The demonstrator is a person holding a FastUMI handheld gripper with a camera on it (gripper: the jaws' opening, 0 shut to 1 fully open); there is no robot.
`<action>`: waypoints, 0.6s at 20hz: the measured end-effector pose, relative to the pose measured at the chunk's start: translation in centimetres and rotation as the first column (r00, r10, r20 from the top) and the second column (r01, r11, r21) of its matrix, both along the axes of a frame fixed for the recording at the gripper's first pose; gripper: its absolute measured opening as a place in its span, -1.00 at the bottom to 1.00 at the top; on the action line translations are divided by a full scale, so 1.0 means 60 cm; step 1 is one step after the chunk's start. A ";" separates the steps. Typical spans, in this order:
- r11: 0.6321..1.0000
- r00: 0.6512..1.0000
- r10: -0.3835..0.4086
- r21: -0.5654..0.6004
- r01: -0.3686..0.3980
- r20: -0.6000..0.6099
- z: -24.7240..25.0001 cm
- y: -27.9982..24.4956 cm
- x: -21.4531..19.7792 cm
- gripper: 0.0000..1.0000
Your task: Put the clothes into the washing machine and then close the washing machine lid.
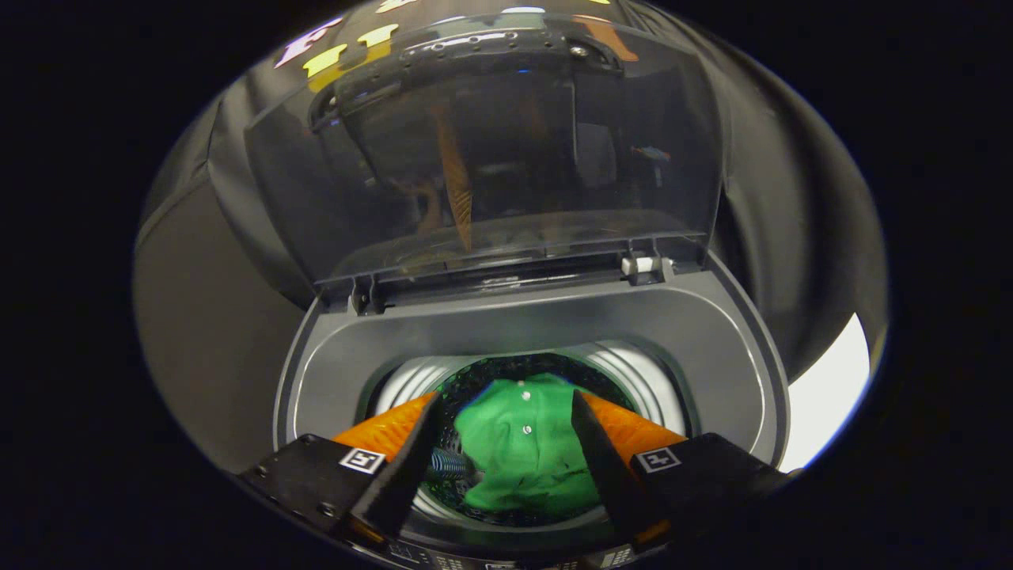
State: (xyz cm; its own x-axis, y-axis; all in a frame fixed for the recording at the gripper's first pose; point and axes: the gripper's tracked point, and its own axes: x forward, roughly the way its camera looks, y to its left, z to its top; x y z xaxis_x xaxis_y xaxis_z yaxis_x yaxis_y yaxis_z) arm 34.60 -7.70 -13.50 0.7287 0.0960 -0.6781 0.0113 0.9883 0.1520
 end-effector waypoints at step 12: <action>0.998 0.992 0.030 -0.060 -0.023 0.123 0.204 -0.028 0.019 0.97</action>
